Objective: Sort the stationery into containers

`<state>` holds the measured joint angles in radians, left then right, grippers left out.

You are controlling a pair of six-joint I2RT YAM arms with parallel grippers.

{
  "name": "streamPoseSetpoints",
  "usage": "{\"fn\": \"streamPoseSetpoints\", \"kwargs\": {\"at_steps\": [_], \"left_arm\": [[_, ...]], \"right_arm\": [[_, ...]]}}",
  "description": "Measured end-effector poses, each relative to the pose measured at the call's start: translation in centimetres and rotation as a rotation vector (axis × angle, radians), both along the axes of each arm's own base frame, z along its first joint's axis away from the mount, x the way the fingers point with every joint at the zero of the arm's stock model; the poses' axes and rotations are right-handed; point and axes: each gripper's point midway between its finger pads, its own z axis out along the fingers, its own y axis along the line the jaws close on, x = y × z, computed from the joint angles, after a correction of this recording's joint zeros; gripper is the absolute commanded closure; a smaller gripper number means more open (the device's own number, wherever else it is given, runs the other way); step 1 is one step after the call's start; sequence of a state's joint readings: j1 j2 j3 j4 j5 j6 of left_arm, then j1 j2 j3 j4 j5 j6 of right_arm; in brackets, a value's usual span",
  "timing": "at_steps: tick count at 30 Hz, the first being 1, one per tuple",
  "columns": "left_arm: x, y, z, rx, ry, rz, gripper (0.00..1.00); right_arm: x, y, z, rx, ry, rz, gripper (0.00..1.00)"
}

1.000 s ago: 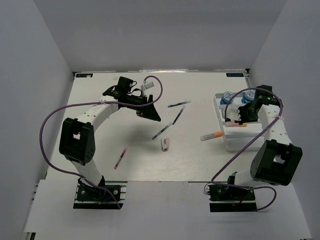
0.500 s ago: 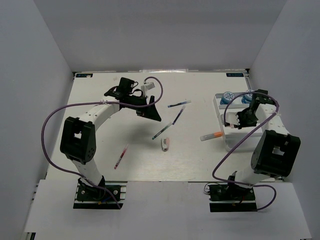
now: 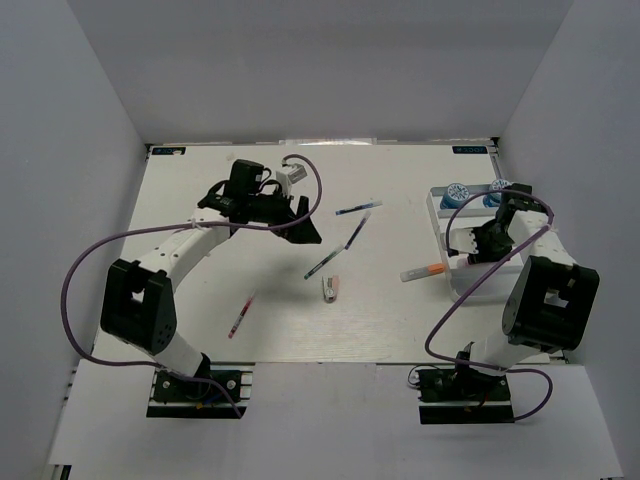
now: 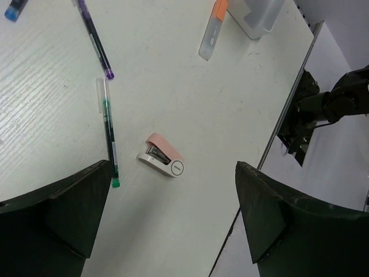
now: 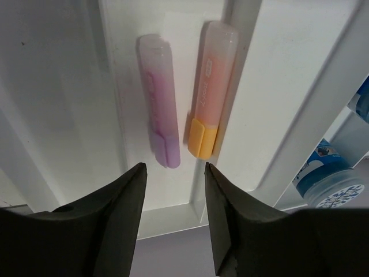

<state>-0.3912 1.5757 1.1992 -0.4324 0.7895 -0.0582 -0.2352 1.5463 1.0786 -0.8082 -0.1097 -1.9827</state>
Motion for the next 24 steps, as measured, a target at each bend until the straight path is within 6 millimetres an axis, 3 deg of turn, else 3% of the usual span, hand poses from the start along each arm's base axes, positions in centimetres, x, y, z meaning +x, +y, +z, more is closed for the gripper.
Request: {"fn": "streamPoseSetpoints", "kwargs": {"at_steps": [5,8,11,12,14,16,18,24], "left_arm": [[0.1,-0.1,0.8,-0.001,-0.045,0.001,0.02],[0.2,-0.1,0.7,0.002,-0.051,0.005,0.03],[-0.1,0.1,0.3,0.004,-0.046,0.006,0.03],[-0.2,0.1,0.2,0.005,-0.042,0.007,0.03],[-0.1,0.1,0.1,0.004,-0.04,0.01,0.03],[0.1,0.1,0.3,-0.003,-0.043,0.014,0.03],[0.1,0.1,0.3,-0.003,-0.044,0.014,0.03],[0.2,0.2,0.2,-0.002,-0.042,0.016,0.04]], "right_arm": [[0.1,0.4,0.3,0.019,-0.009,0.006,0.54],[1.1,1.9,3.3,0.096,-0.031,0.018,0.55],[3.8,5.3,9.1,0.17,-0.18,0.078,0.55],[3.8,7.1,10.4,0.191,-0.219,0.119,0.55],[1.8,11.8,11.5,0.253,-0.247,0.226,0.54],[-1.1,15.8,10.7,0.31,-0.214,0.323,0.54],[-3.1,18.0,9.0,0.347,-0.131,0.358,0.54],[-3.5,20.6,3.3,0.374,0.09,0.298,0.53]]}}
